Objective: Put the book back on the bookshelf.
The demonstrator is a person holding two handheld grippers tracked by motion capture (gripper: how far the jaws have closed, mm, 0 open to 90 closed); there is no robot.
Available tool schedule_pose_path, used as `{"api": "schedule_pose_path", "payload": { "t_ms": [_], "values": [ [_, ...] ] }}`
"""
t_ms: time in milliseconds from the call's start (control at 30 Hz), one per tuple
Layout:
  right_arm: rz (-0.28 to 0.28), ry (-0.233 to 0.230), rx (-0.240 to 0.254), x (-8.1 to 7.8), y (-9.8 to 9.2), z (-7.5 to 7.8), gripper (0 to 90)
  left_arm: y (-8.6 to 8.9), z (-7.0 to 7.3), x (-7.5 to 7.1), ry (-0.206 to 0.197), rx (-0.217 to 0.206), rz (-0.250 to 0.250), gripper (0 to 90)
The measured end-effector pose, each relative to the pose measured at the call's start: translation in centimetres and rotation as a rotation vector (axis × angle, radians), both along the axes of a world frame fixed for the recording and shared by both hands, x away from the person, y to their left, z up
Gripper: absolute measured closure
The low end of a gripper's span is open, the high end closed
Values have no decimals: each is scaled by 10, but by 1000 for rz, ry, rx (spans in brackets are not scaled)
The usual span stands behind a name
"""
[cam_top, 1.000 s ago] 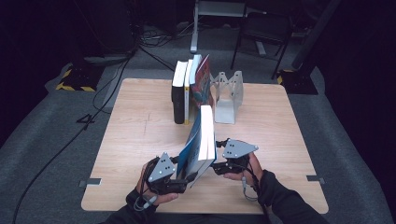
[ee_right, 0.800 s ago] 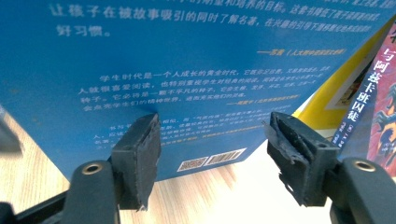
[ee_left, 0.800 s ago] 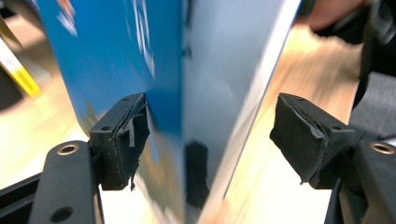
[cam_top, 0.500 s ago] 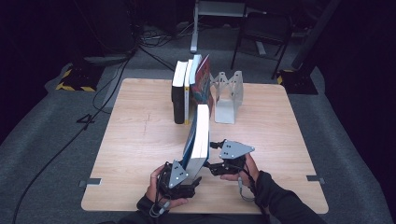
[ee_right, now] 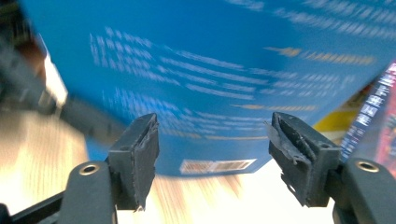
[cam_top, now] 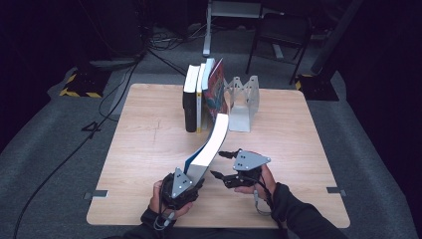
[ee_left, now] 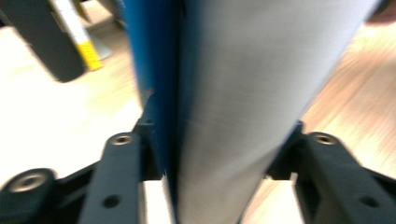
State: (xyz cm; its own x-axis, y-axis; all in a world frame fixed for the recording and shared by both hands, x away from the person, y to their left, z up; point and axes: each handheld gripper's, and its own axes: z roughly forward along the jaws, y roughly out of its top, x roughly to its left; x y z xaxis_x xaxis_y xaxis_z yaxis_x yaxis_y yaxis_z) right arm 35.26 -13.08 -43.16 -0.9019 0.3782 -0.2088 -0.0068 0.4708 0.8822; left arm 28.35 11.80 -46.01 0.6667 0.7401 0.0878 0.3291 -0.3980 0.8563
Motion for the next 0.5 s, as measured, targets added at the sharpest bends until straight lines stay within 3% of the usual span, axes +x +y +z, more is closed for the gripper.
{"api": "schedule_pose_path", "payload": {
  "t_ms": [167, 267, 367, 400, 500],
  "values": [
    [-33, 19, -12, 3, -22, 0, 322, 7, 1, 5, 3, 21, -59, 576],
    [-70, 65, -49, 7, -53, -10, 313, 15, 1, 11, 11, 7, -93, 571],
    [-94, 88, -85, 8, -69, -18, 308, 21, 1, 14, 22, -3, -91, 568],
    [-113, 123, -107, 9, -86, -27, 307, 24, 1, 16, 22, -4, -86, 568],
    [-122, 138, -124, 8, -98, -33, 307, 28, 1, 18, 17, 5, -83, 572]
  ]
}}
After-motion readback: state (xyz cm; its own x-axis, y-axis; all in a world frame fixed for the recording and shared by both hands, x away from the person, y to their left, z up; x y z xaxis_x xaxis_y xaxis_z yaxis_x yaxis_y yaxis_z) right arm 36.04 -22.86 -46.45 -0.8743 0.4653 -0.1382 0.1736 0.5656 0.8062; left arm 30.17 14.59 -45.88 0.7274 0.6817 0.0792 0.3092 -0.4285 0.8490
